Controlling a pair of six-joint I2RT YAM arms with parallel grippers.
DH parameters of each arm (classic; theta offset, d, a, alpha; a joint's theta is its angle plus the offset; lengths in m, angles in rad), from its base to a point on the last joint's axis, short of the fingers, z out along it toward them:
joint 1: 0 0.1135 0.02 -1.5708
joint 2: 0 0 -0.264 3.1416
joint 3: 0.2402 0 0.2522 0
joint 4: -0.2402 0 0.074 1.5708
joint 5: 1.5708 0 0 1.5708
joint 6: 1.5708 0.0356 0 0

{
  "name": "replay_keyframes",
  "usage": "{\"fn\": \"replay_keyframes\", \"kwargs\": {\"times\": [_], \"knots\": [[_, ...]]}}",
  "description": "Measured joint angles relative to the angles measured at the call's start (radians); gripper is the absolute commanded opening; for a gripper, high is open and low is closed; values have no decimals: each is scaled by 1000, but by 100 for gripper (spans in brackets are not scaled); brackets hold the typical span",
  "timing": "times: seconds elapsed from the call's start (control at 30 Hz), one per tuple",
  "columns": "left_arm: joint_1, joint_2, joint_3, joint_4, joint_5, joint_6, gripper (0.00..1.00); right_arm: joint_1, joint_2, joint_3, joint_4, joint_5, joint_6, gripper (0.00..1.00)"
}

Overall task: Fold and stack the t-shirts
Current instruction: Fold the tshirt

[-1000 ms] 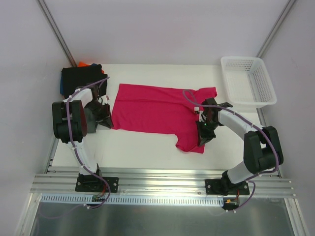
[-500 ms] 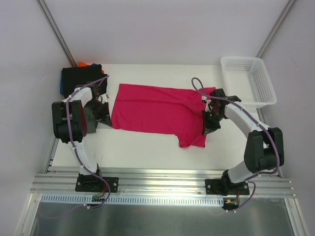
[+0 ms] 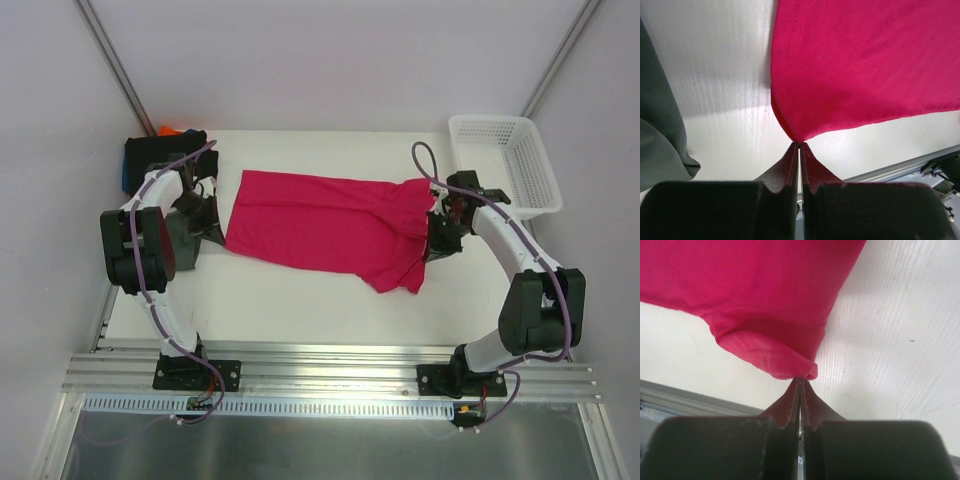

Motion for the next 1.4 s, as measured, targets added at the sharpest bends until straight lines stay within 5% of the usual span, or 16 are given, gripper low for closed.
{"fn": "replay_keyframes", "kwargs": {"times": [0.6, 1.4], "knots": [[-1, 69, 245, -23, 10, 2, 0, -44, 43, 190, 5, 13, -10, 0], [-44, 295, 583, -18, 27, 31, 0, -25, 418, 637, 37, 59, -74, 1]]}}
